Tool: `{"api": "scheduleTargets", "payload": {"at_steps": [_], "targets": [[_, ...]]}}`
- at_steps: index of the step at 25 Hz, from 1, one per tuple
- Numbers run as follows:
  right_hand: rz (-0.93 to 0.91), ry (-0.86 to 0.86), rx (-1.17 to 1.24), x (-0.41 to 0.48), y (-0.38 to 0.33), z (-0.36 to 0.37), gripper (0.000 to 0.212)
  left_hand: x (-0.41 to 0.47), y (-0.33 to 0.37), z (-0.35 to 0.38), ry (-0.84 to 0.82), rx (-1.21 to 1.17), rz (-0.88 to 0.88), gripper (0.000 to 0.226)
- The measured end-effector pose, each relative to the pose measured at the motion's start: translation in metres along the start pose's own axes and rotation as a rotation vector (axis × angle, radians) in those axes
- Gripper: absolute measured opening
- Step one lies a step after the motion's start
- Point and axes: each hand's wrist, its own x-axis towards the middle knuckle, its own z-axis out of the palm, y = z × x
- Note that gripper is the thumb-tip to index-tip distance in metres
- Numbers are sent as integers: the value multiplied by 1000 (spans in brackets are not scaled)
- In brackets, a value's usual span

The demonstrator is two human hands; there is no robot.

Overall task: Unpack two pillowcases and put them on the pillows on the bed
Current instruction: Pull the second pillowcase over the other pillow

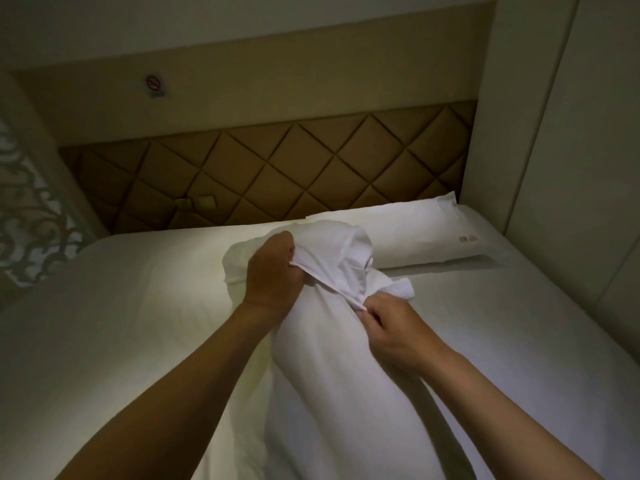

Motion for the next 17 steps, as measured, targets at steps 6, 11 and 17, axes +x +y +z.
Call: {"api": "scheduleTargets", "payload": {"at_steps": [6, 11, 17], "targets": [[134, -296, 117, -41, -46, 40, 42, -51, -49, -7, -103, 172, -255, 31], [90, -225, -93, -27, -41, 61, 34, -67, -52, -3, -259, 62, -251, 28], [131, -198, -133, -35, -13, 73, 27, -88, -57, 1, -499, 56, -178, 31]]}}
